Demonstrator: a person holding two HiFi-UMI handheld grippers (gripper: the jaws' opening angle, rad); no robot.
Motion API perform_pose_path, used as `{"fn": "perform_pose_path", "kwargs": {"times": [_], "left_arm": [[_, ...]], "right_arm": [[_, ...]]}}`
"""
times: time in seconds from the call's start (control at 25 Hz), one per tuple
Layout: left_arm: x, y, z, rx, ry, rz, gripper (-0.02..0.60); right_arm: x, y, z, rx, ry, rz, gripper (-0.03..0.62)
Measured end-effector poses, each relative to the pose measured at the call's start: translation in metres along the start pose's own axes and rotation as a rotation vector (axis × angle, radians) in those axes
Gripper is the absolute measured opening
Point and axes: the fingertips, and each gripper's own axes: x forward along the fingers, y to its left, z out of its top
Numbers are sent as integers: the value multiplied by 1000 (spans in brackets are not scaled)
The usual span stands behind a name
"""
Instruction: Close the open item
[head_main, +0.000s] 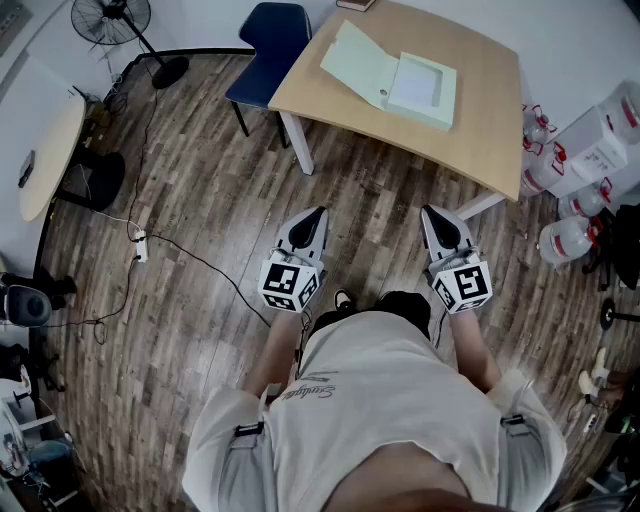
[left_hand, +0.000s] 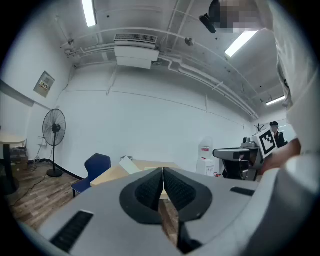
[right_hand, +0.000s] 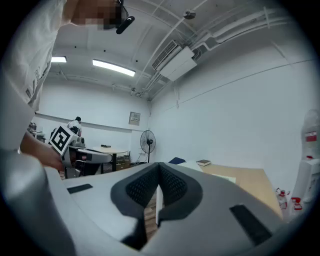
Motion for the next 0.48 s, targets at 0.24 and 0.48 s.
{"fn": "perform_pose_path", "kwargs": {"times": [0.24,0.48], "left_arm": [[-5,10,-14,-4,10,1,14],[-6,13,-16,-17,16,-10,14]], "right_arm": [[2,14,-16,11,24,22,-5],[8,26,-16,-21,51,40,-5]]}}
